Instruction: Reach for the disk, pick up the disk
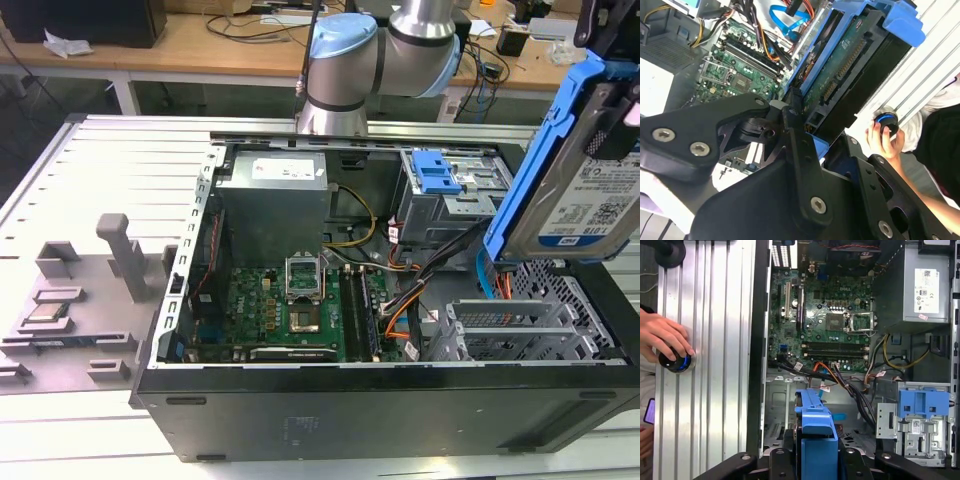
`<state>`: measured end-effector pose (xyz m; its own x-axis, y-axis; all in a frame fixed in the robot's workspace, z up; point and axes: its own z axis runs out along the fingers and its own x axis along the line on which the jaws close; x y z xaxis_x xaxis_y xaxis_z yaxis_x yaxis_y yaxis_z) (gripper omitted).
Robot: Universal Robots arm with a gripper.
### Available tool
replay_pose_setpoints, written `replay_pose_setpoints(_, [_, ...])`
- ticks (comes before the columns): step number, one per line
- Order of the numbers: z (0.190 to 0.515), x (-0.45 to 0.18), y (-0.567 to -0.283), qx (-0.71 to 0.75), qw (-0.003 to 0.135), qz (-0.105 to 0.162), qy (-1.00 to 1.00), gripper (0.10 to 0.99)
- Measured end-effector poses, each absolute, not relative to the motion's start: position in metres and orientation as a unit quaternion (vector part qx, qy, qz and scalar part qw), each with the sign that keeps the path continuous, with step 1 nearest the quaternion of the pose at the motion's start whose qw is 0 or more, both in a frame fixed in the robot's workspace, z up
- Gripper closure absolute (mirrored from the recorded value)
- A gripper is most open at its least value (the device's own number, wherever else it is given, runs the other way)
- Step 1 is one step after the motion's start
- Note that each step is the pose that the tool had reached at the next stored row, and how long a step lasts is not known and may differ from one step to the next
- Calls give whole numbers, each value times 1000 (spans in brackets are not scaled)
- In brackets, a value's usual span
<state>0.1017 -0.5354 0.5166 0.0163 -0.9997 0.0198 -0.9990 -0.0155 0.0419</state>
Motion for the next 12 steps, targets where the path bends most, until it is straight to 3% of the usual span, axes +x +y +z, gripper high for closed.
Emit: replay_pose_setpoints(12, [506,101,-553,703,22,-8,-711,718])
